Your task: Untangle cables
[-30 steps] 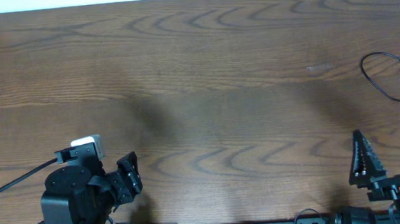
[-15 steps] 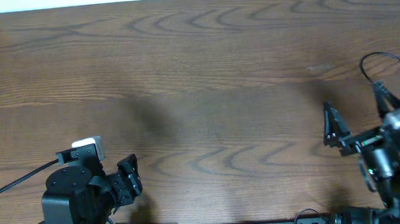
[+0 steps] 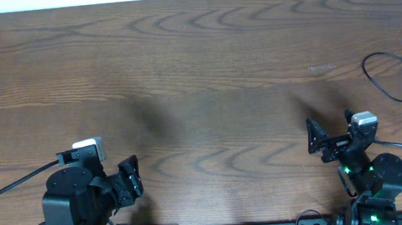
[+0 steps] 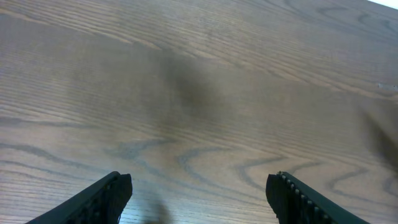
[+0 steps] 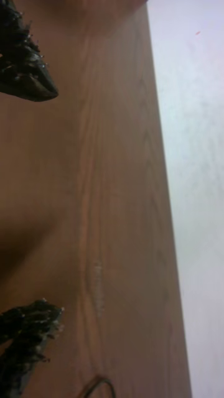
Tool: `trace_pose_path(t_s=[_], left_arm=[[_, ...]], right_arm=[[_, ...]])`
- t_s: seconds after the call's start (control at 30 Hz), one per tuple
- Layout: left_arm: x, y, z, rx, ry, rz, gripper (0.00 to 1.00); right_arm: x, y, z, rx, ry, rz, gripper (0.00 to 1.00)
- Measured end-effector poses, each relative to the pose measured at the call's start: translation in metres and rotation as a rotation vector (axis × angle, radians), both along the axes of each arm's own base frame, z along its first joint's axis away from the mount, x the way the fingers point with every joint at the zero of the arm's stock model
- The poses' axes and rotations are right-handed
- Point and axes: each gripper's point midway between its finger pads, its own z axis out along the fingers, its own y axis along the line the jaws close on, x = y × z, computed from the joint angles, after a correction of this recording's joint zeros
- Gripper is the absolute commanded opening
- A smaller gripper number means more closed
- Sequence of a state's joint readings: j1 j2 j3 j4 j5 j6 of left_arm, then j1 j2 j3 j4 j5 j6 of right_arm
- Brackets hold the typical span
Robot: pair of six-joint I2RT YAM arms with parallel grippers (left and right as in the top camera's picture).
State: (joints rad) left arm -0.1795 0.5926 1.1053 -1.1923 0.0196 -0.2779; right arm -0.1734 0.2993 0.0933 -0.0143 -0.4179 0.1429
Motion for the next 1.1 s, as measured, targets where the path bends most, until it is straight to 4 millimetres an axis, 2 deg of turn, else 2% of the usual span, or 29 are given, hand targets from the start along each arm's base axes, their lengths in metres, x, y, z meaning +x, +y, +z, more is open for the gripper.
trace_pose_path(t_s=[0.23, 0.33, 0.6, 1.1], left_arm=[[0.0, 0.0, 0.0, 0.018, -0.002, -0.017, 0.75], [0.0, 0.0, 0.0, 0.021, -0.002, -0.02, 0.75], [0.0, 0.0, 0.0, 0.029, -0.003, -0.027, 0.75], [0.002, 0.0, 0.002, 0.029, -0.015, -0.03, 0.74]], right_arm=[[-0.006, 0.0, -0.03, -0.046, 0.083, 0.008, 0.99], [-0.012, -0.009, -0.053, -0.061, 0.182, -0.041, 0.99], [-0.011, -0.02, -0.056, -0.09, 0.189, -0.102, 0.99], [-0.011, -0.018, -0.056, -0.102, 0.188, -0.095, 0.99]])
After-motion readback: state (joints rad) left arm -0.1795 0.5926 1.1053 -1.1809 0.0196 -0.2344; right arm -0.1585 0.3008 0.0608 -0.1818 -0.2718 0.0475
